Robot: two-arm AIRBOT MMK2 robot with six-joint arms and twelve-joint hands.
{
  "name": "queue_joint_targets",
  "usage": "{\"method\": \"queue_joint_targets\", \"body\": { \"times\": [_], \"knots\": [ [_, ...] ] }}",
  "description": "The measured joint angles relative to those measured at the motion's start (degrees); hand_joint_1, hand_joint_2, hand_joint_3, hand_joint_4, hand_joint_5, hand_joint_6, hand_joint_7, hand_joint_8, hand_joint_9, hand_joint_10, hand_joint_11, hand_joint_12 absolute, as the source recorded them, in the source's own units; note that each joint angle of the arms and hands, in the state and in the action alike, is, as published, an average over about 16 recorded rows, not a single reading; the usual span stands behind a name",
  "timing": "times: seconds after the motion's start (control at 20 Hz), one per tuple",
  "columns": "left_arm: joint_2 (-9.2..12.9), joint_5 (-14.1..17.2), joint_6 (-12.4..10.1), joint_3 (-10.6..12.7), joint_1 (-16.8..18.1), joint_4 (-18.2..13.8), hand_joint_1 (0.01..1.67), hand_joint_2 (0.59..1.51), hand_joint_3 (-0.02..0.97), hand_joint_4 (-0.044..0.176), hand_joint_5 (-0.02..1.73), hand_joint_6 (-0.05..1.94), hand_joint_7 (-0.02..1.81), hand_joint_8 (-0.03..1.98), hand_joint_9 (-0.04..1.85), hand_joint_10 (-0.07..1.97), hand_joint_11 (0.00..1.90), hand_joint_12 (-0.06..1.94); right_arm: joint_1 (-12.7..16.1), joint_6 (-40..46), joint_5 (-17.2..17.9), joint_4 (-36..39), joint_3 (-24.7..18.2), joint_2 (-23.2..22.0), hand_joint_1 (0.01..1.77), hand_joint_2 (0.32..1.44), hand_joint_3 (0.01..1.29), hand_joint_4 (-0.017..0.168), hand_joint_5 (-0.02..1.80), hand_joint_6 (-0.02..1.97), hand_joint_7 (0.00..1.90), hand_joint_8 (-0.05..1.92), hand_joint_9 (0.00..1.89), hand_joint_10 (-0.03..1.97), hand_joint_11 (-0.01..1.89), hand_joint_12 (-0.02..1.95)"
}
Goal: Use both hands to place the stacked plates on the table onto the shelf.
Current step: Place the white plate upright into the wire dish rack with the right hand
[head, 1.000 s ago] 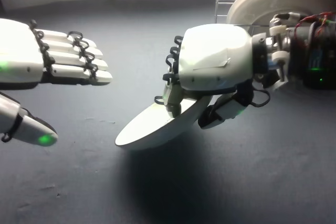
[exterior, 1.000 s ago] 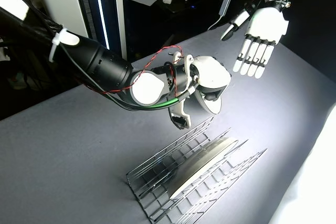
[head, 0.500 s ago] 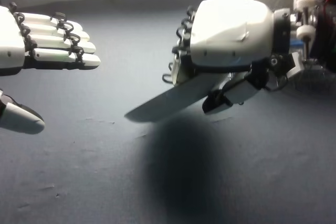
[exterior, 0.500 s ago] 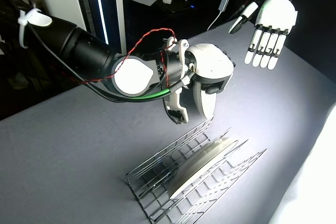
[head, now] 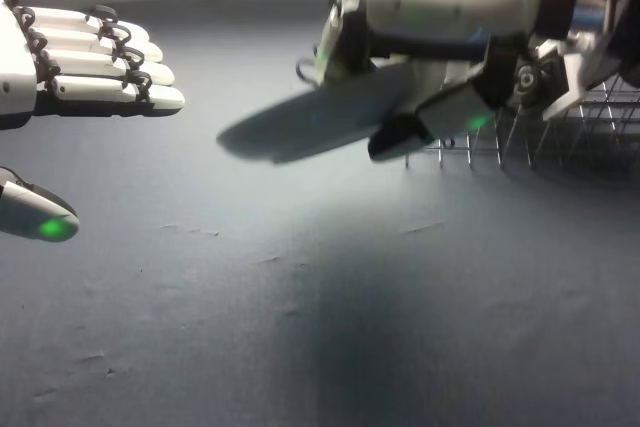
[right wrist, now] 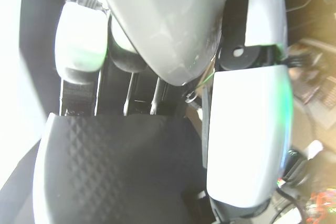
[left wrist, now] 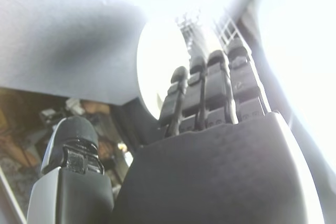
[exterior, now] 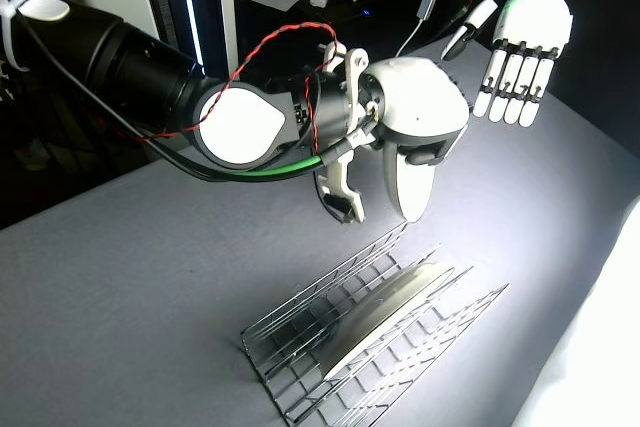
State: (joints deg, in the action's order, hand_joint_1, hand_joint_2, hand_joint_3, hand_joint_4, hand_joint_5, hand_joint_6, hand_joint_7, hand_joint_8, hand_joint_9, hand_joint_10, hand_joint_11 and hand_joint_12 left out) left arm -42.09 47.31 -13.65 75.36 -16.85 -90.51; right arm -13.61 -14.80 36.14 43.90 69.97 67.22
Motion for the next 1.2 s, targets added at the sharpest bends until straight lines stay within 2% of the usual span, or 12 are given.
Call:
{"method": "queue_joint_targets", "body": {
  "times": [0.2,0.55,1.05,1.2],
  "knots": [
    [0.00,-0.12,0.00,0.43,0.08,-0.44,0.01,1.166,0.015,0.001,0.02,0.01,0.03,0.01,0.02,-0.06,0.01,0.01,1.93,0.04,-2.01,-4.75,-1.25,-0.95,1.23,0.84,0.01,-0.009,1.22,0.32,1.23,1.00,1.41,1.83,1.45,1.92],
    [-0.16,-0.37,0.00,1.13,0.07,-1.17,0.01,1.166,0.015,0.001,0.02,0.01,0.03,0.01,0.02,-0.06,0.01,0.01,5.03,0.17,-6.17,-12.92,-3.46,-2.78,1.24,0.84,0.01,-0.008,1.21,0.43,1.27,1.15,1.44,1.86,1.47,1.91],
    [-0.33,-0.47,0.00,1.33,0.07,-1.44,0.01,1.165,0.015,0.001,0.02,0.01,0.02,0.01,0.02,-0.06,0.01,0.01,8.47,0.68,-12.66,-22.78,-7.09,-6.10,1.24,0.85,0.01,-0.008,1.20,0.47,1.28,1.19,1.41,1.75,1.19,1.88],
    [-0.37,-0.46,0.00,1.37,0.07,-1.45,0.01,1.165,0.015,0.001,0.02,0.01,0.03,0.01,0.02,-0.06,0.01,0.01,9.03,0.79,-14.63,-25.04,-7.99,-7.37,1.25,0.86,0.01,-0.007,1.20,0.46,1.27,1.20,1.40,1.73,1.18,1.88]
  ]
}}
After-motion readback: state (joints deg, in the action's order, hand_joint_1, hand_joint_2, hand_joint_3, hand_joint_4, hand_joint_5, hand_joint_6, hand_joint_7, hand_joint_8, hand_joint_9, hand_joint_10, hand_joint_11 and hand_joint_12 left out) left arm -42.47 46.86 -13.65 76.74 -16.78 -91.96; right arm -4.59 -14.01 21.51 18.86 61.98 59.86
